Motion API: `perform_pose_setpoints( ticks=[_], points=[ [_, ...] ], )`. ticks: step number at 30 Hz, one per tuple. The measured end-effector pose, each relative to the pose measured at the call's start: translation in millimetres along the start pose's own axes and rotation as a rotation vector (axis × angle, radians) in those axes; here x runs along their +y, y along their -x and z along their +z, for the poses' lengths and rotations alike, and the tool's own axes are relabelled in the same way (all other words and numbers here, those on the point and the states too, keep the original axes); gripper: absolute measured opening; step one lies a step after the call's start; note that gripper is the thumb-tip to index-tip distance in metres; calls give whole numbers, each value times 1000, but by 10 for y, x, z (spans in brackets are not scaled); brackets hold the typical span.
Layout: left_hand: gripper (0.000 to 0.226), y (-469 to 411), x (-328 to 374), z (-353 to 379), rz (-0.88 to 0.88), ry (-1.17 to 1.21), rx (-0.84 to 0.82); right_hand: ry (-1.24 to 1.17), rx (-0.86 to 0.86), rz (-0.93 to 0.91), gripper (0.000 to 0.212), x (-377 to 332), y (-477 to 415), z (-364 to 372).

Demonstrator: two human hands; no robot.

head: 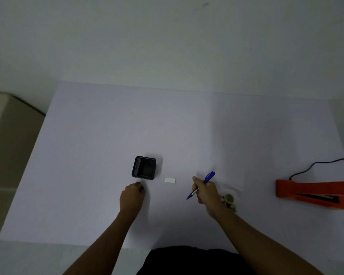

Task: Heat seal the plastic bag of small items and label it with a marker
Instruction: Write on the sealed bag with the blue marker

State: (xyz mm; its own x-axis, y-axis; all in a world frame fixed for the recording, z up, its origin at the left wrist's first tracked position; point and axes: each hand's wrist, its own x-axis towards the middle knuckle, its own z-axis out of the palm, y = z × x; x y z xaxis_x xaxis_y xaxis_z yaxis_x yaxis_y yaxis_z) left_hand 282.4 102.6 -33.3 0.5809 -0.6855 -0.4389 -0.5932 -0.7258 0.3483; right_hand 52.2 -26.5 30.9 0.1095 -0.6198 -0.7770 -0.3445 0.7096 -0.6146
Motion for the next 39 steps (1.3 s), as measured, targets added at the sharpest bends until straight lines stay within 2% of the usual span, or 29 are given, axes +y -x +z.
perform_pose_setpoints(
  ticks=[3, 6, 8, 12, 15, 19, 21, 25, 30, 39],
  points=[
    [23, 31, 15, 1, -1, 1, 46, 1, 2, 5, 39, 34, 0, 14],
    [35, 90, 52, 13, 71, -20, 104, 1, 4, 14, 40, 76, 4, 26],
    [31, 152, 104, 68, 126, 5, 128, 0, 5, 22, 40, 94, 6, 28],
    [19, 281, 305, 288, 362, 42, 34, -11, 6, 17, 40, 108, 18, 14],
    [27, 218, 478, 437, 503, -21, 6, -4, 25, 10, 40, 88, 28, 1],
    [47, -33, 655, 439, 501, -61, 36, 9, 35, -9, 40, 66, 33, -29],
    [50, -126, 708, 405, 512, -75, 18, 8, 41, -21, 40, 65, 32, -29],
    [39, -194, 749, 431, 590, -123, -32, 9, 55, -59, 37, 93, 6, 32],
    [26, -180, 703, 492, 564, -70, -35, 23, 1, -106, 33, 150, -16, 133],
    [23, -139, 644, 504, 558, -59, 0, 14, -25, -116, 32, 188, -93, 151]
  ],
)
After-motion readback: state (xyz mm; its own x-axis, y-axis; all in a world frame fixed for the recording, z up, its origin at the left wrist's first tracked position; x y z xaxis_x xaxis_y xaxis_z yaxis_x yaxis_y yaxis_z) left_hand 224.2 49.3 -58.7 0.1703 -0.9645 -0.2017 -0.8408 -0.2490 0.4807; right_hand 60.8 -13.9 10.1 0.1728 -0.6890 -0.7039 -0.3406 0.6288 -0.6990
